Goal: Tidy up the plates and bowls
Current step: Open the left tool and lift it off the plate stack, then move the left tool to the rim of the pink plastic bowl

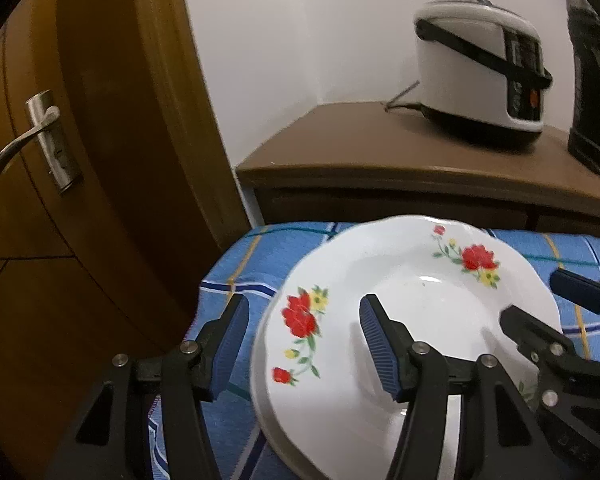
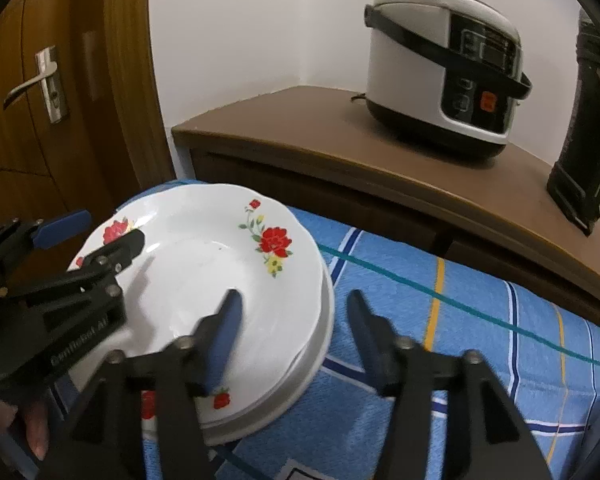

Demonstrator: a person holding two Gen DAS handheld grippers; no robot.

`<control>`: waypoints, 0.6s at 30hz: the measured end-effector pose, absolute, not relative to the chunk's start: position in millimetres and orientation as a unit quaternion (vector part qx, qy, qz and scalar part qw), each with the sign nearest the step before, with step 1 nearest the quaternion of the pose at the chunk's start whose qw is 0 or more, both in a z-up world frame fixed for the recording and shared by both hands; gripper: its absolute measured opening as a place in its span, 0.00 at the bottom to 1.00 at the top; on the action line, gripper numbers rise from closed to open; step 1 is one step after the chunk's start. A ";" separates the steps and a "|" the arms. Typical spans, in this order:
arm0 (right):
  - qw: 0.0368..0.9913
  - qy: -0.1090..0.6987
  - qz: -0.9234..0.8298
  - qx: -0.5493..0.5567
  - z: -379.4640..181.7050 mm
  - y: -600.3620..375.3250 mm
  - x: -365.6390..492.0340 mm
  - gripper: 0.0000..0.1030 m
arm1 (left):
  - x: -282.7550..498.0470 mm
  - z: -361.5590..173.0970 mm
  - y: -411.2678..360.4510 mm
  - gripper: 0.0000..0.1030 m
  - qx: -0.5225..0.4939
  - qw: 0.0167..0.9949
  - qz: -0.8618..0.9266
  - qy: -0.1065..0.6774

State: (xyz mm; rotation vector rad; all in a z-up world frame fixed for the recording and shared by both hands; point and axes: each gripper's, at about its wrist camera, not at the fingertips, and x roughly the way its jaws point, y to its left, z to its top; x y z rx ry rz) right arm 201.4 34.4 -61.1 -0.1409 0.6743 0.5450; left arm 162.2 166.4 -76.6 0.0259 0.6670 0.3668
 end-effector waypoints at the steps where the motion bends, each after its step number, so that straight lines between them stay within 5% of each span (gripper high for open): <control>1: 0.906 0.328 0.258 -0.067 -59.2 31.8 200.0 0.55 | 161.6 -75.9 167.6 0.59 0.009 0.929 0.179 0.322; 10: 0.912 0.305 0.274 -0.023 -5.3 -33.4 135.8 0.48 | 149.1 -60.8 166.1 0.60 -0.031 0.946 0.160 0.281; 18: 0.933 0.257 0.251 -0.016 24.7 -123.3 69.6 0.48 | 131.7 -46.6 81.2 0.60 -0.009 0.955 0.020 0.297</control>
